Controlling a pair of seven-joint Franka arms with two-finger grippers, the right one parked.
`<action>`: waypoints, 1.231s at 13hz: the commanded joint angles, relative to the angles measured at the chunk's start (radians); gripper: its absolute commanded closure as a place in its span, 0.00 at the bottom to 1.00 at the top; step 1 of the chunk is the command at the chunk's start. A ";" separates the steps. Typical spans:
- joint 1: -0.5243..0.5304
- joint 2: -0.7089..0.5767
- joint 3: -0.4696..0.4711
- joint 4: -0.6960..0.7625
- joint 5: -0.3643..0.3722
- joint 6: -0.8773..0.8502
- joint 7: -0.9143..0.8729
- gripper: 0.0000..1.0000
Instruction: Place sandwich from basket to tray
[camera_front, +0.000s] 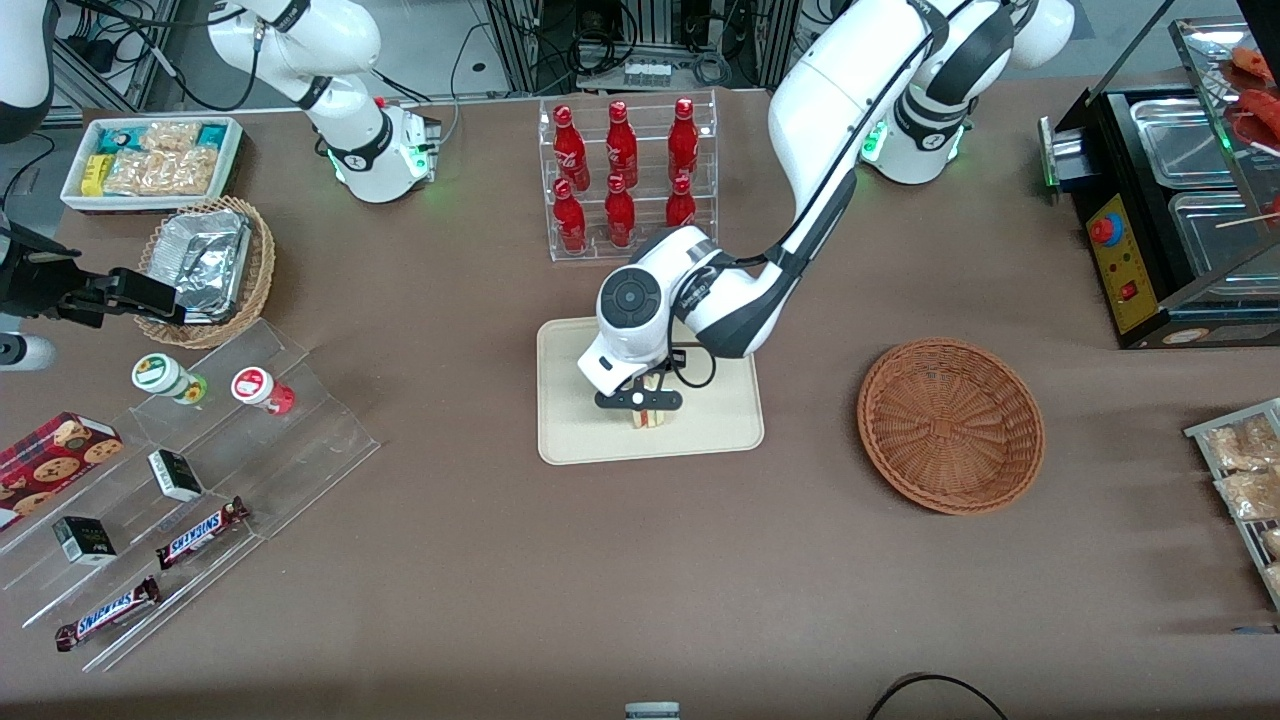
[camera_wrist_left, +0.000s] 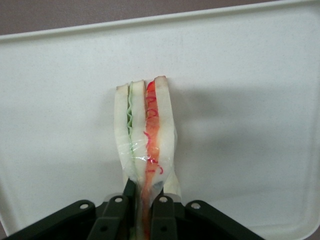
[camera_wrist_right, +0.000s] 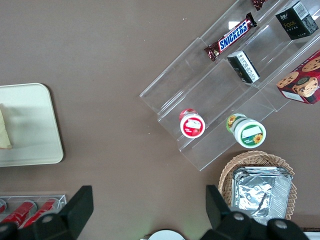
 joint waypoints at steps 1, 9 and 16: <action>-0.016 0.013 0.013 0.032 0.013 -0.004 0.003 0.00; 0.091 -0.216 0.022 0.031 0.005 -0.244 -0.037 0.00; 0.379 -0.577 0.020 -0.095 0.004 -0.492 0.191 0.00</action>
